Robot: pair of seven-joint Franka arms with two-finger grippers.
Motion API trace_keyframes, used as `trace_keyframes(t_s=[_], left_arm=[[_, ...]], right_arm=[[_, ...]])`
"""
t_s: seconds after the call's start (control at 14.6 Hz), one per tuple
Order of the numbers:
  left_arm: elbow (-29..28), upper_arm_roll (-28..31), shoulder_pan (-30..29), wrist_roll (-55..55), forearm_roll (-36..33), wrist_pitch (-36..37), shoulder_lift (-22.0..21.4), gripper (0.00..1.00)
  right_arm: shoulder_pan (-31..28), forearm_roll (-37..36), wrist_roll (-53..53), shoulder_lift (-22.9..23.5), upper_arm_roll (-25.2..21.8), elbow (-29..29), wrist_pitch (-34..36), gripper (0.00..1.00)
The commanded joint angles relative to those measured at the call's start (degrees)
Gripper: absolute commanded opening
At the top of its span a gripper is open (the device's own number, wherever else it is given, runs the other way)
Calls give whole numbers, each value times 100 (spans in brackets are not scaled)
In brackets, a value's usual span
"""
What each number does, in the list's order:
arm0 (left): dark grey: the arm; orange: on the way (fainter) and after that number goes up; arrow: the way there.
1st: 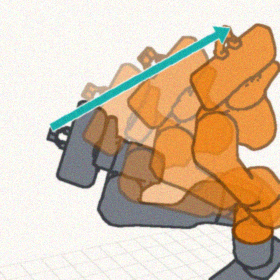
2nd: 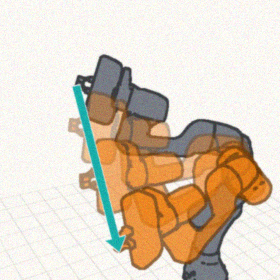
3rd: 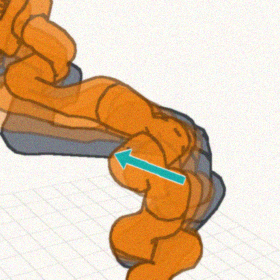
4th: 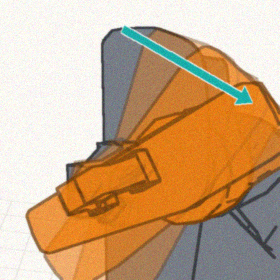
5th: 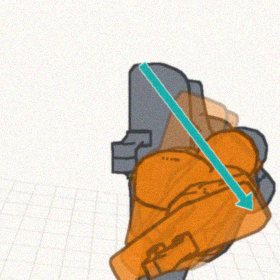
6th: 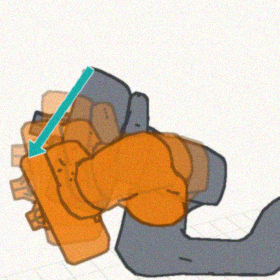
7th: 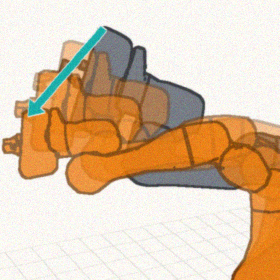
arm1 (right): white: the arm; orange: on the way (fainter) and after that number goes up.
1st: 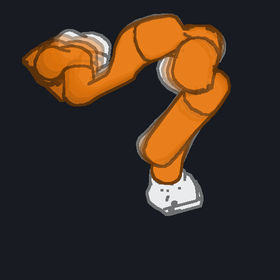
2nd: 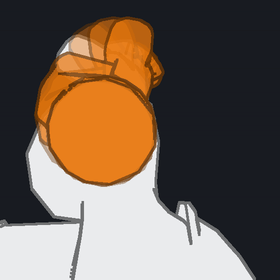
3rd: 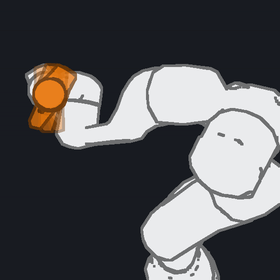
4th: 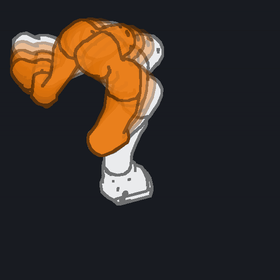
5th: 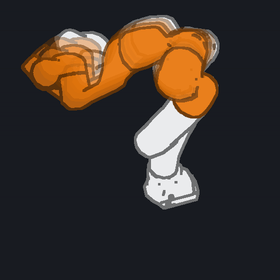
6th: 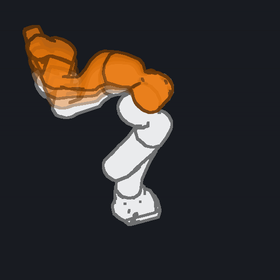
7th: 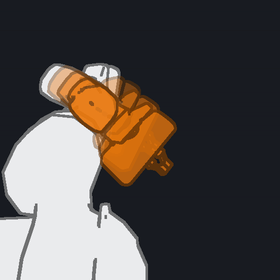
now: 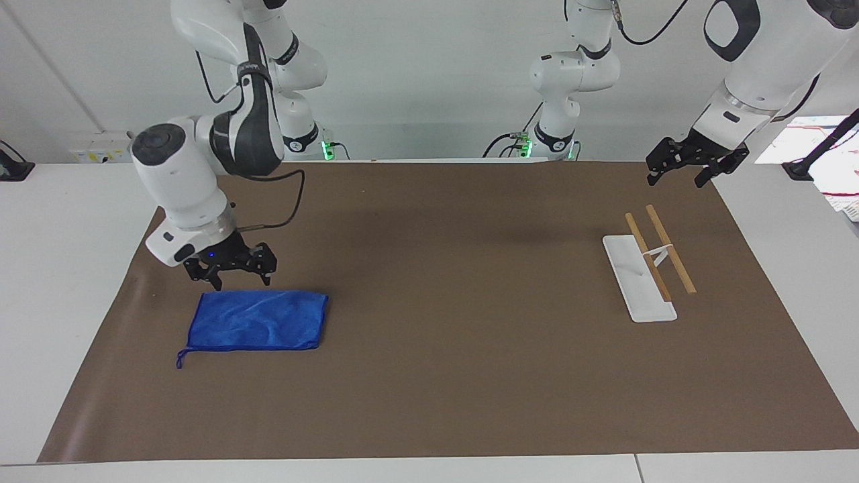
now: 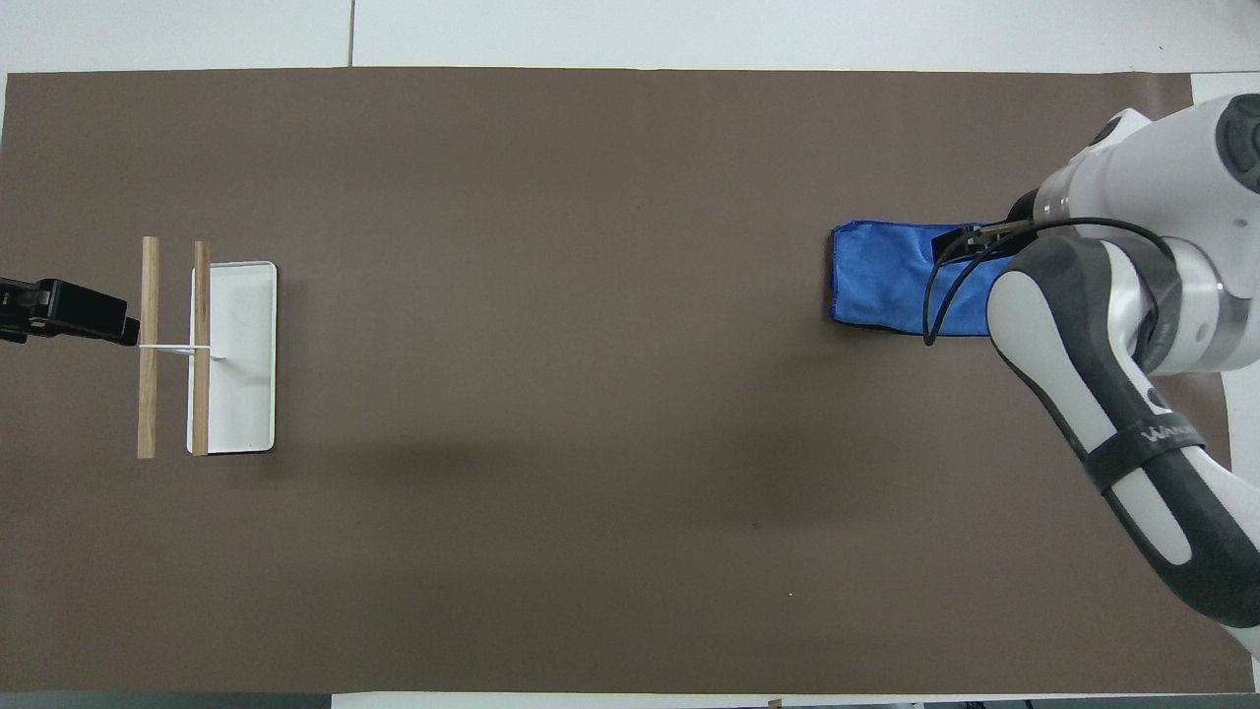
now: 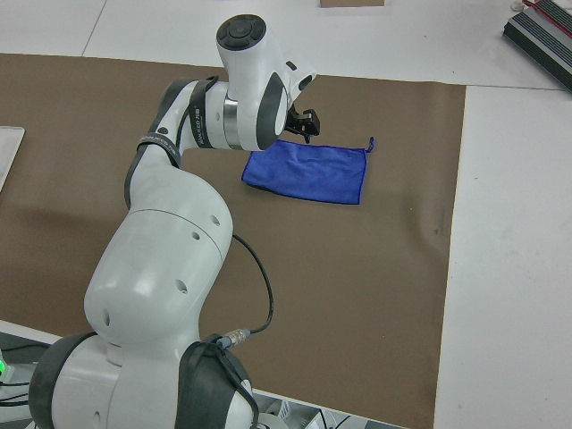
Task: Right arm passes towel to left arm to hang
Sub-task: 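Reach the right gripper down onto the blue towel and grasp it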
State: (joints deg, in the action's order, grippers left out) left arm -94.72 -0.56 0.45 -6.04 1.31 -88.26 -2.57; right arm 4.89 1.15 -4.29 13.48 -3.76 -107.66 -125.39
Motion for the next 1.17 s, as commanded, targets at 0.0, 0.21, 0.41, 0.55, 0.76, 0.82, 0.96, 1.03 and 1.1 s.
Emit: trace_keyframes(t_s=[0.0, 0.21, 0.41, 0.55, 0.76, 0.82, 0.96, 1.03, 1.1], left_arm=[[-90, 3, -1, 41, -114, -7, -113, 100], [-90, 3, -1, 41, -114, -7, -113, 100], [-90, 3, -1, 41, -114, -7, -113, 100], [-90, 3, -1, 41, -114, -7, -113, 100], [-90, 3, -1, 41, -114, -7, -113, 100], [-90, 3, -1, 41, -114, -7, -113, 100], [-90, 3, -1, 41, -114, -7, -113, 100], [-90, 3, -1, 41, -114, -7, -113, 100], [-90, 3, 8, 41, -114, -7, -113, 100]], right_arm=[[-58, 87, 25, 162, 16, -229, -240, 100], [-84, 87, 34, 575, 16, -229, -643, 100], [-23, 87, 104, 787, 16, -282, -1005, 100], [-32, 78, 209, 858, 16, -334, -1241, 100], [-32, 78, 210, 814, 7, -658, -1584, 100], [-32, 78, 201, 805, 7, -703, -1603, 100], [-41, 78, 192, 858, 16, -703, -1594, 95], [-49, 78, 166, 858, 7, -695, -1542, 72], [-67, 61, 105, 858, 16, -686, -1533, 40]])
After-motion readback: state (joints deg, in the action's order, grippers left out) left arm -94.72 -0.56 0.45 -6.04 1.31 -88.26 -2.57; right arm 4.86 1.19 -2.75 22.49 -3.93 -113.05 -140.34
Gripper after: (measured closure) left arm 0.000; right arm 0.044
